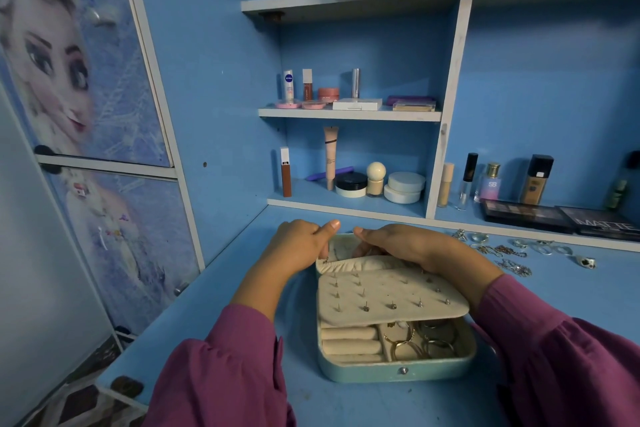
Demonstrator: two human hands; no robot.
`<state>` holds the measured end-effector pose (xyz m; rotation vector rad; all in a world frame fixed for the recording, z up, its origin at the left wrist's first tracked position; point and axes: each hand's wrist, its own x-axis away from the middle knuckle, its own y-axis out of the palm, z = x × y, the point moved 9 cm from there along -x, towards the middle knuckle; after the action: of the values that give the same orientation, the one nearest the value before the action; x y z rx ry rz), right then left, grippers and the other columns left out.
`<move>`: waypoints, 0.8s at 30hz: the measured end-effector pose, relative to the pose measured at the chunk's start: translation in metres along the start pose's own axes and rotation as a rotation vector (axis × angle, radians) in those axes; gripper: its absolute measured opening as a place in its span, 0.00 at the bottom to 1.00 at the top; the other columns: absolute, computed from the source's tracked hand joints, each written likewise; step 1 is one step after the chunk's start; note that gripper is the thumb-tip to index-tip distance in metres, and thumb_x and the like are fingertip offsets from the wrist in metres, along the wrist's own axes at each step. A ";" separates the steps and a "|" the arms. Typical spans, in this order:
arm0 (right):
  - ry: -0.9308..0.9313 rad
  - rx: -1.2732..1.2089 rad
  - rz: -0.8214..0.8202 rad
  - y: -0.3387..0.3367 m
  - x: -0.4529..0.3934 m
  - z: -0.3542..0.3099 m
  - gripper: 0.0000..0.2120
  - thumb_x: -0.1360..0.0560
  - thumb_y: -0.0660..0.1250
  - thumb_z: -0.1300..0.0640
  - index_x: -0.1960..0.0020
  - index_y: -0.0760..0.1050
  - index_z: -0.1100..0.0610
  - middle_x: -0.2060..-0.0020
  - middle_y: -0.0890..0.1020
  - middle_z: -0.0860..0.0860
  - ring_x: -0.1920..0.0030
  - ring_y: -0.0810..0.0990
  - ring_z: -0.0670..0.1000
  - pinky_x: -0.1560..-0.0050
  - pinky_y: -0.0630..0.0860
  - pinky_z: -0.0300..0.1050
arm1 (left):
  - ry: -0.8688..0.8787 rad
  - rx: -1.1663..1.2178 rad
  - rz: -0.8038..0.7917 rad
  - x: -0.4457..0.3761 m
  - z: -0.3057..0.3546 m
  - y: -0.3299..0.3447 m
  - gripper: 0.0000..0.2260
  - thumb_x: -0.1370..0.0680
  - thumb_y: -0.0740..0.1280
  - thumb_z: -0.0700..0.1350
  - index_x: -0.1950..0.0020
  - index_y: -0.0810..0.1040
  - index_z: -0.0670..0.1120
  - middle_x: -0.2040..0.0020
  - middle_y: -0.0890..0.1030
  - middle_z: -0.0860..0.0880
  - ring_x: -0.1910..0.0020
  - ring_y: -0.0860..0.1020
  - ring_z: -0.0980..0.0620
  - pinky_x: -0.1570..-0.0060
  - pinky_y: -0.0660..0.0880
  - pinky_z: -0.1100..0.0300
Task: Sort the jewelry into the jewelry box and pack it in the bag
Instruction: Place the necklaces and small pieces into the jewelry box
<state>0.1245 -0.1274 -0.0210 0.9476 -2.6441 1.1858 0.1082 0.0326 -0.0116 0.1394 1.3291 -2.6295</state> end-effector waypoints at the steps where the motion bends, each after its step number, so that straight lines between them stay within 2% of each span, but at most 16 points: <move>1: 0.001 0.003 0.000 0.000 0.000 0.000 0.26 0.23 0.51 0.34 0.51 0.82 0.48 0.44 0.80 0.51 0.43 0.76 0.52 0.34 0.70 0.51 | 0.010 -0.035 0.007 0.000 0.001 0.000 0.29 0.22 0.54 0.65 0.69 0.80 0.47 0.63 0.82 0.48 0.51 0.76 0.50 0.44 0.72 0.52; 3: 0.008 0.015 0.004 0.000 0.002 0.000 0.27 0.23 0.51 0.34 0.51 0.83 0.49 0.44 0.80 0.52 0.43 0.77 0.52 0.35 0.70 0.51 | 0.031 -0.124 0.013 0.002 0.006 0.003 0.29 0.21 0.53 0.64 0.70 0.80 0.47 0.63 0.80 0.48 0.46 0.71 0.51 0.44 0.70 0.53; 5: 0.024 0.005 0.011 -0.001 0.002 0.001 0.27 0.24 0.52 0.33 0.51 0.82 0.49 0.44 0.80 0.52 0.44 0.77 0.53 0.35 0.71 0.51 | 0.054 -0.167 0.016 0.001 0.010 0.005 0.30 0.21 0.53 0.64 0.70 0.80 0.45 0.64 0.77 0.47 0.45 0.68 0.50 0.44 0.70 0.53; 9: 0.045 -0.026 0.023 -0.001 0.003 0.003 0.27 0.23 0.52 0.33 0.51 0.82 0.51 0.46 0.81 0.52 0.45 0.78 0.53 0.37 0.72 0.50 | 0.059 -0.147 -0.039 0.001 0.014 0.016 0.31 0.23 0.55 0.65 0.67 0.80 0.40 0.65 0.77 0.43 0.49 0.67 0.51 0.49 0.71 0.53; 12: 0.043 -0.049 0.020 -0.001 0.003 0.002 0.26 0.23 0.52 0.34 0.52 0.81 0.50 0.46 0.81 0.53 0.45 0.78 0.53 0.37 0.72 0.49 | 0.076 -0.179 -0.078 0.001 0.016 0.021 0.30 0.22 0.54 0.65 0.71 0.76 0.44 0.67 0.75 0.45 0.50 0.67 0.50 0.49 0.70 0.53; 16: 0.060 -0.045 0.000 0.000 0.003 0.003 0.27 0.25 0.53 0.32 0.49 0.81 0.50 0.44 0.80 0.52 0.43 0.77 0.52 0.37 0.71 0.49 | 0.094 -0.094 0.016 0.003 0.021 0.007 0.24 0.20 0.52 0.62 0.64 0.79 0.50 0.55 0.77 0.47 0.42 0.68 0.47 0.40 0.67 0.50; 19: 0.061 -0.052 -0.004 0.001 0.002 0.004 0.27 0.25 0.53 0.32 0.49 0.80 0.51 0.44 0.80 0.53 0.43 0.77 0.54 0.35 0.71 0.52 | 0.103 -0.051 -0.029 0.006 0.027 0.010 0.24 0.20 0.51 0.61 0.55 0.83 0.52 0.52 0.75 0.48 0.40 0.66 0.47 0.37 0.65 0.50; 21: 0.054 -0.073 -0.006 0.000 0.003 0.004 0.27 0.24 0.54 0.34 0.48 0.81 0.53 0.46 0.81 0.53 0.44 0.78 0.54 0.37 0.72 0.52 | 0.099 -0.071 -0.060 0.006 0.027 0.015 0.26 0.20 0.50 0.61 0.58 0.83 0.52 0.57 0.76 0.49 0.41 0.67 0.46 0.38 0.65 0.51; 24: 0.053 -0.107 -0.005 -0.001 0.004 0.005 0.24 0.22 0.55 0.37 0.50 0.82 0.53 0.49 0.82 0.53 0.47 0.80 0.53 0.40 0.75 0.49 | 0.084 -0.065 -0.078 0.005 0.023 0.017 0.28 0.20 0.50 0.62 0.69 0.79 0.51 0.67 0.77 0.54 0.44 0.69 0.47 0.38 0.66 0.51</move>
<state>0.1232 -0.1334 -0.0223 0.8920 -2.6318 1.0419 0.1071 0.0038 -0.0126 0.1939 1.4740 -2.6673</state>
